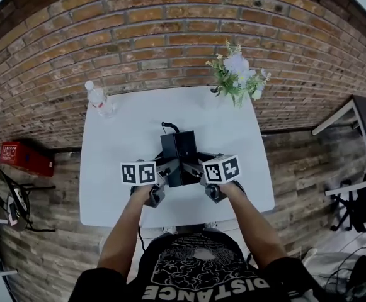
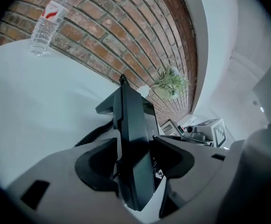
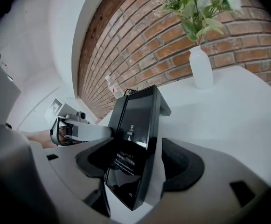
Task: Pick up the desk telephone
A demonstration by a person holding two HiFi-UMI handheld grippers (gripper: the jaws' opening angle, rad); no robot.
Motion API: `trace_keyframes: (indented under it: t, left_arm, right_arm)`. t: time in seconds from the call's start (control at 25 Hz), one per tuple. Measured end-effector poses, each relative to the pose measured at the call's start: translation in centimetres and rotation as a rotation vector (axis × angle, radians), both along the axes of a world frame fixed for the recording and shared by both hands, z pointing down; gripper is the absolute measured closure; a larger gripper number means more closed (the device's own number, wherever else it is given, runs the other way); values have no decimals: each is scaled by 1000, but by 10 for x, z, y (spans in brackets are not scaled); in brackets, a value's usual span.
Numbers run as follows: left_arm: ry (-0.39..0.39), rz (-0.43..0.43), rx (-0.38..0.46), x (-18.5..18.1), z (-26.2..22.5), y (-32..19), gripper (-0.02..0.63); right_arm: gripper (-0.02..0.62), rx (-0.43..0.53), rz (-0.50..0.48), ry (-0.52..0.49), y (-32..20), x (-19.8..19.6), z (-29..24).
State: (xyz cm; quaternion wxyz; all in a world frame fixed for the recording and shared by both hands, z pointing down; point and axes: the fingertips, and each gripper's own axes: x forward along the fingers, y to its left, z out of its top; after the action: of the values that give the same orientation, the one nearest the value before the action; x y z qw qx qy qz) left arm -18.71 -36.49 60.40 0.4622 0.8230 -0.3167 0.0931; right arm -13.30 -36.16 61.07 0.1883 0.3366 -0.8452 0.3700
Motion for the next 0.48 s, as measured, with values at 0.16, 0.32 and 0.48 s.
trace_keyframes:
  t: [0.16,0.32,0.48]
  left_arm:
    - [49,18,-17,5,0,-3,380]
    - [74,-6,-42,5,3,-7,385]
    - [103,-43,-53,5,6,-9,407]
  right_arm:
    - [307,-16,-6,10,1,-5,5]
    - [307,-23,2,11,0,-5,7]
    - [307,-21,11,-7,0,-5,8]
